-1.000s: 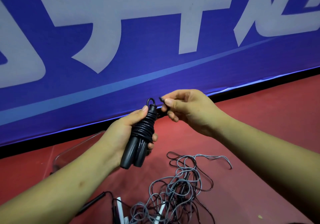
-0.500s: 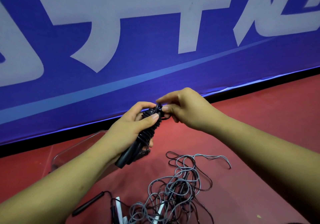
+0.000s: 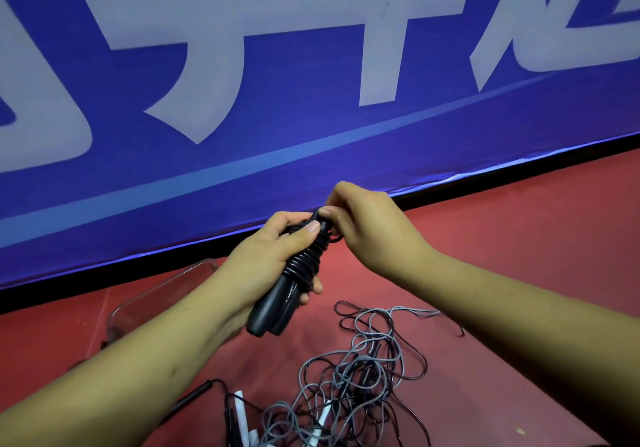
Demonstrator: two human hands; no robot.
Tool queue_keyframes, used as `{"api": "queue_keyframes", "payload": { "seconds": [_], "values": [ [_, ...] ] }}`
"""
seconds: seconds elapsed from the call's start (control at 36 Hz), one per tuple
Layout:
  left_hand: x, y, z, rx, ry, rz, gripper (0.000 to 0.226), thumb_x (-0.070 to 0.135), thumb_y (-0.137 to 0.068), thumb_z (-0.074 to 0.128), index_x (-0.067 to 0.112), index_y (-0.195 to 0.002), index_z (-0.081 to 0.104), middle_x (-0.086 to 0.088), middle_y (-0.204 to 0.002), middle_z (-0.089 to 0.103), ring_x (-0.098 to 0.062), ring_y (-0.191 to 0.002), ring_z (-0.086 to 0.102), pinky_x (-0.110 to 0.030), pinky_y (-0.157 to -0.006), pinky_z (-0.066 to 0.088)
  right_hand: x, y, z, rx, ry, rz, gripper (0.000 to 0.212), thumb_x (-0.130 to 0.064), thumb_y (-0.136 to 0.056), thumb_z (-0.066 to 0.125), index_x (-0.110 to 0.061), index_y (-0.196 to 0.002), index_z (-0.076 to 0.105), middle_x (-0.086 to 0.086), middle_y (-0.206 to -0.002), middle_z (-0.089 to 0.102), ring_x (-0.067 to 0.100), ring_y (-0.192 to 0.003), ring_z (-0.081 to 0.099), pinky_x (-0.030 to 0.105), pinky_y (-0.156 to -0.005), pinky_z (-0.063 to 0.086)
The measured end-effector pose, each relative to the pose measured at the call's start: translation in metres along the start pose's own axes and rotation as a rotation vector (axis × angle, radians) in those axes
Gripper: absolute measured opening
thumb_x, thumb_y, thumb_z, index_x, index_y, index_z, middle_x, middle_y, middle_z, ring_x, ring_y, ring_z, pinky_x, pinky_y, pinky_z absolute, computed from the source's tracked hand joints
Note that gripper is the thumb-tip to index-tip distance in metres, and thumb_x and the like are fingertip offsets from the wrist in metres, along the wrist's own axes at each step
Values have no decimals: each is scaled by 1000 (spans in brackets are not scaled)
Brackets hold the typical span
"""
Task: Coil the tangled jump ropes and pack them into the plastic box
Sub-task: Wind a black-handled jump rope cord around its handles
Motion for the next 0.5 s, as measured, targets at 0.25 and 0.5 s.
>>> {"api": "queue_keyframes", "payload": {
  "seconds": [0.25,0.5],
  "values": [
    [1,0,-11,35,-248,97,27,24,-95,64,20,-120,54,-8,-82,60,-30,-56,60,-30,-48,47,10,0,13,-62,-180,114,17,-18,-91,66,-22,-78,57,1,-94,59,11,-71,59,27,-69,48],
    [-10,-4,-29,-25,-774,149,34,35,-82,78,28,-108,58,5,-103,72,-20,-88,71,-47,-85,57,26,17,32,-424,-714,446,24,-27,-91,68,-3,-89,69,-1,-74,68,16,-70,60,27,-61,48]
  ]
}}
Point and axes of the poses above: each hand's wrist, its own y-axis away from the middle knuckle, its own z-axis out of the palm, x = y × z, the point moved 4 cm from there along -y, towards the middle knuckle
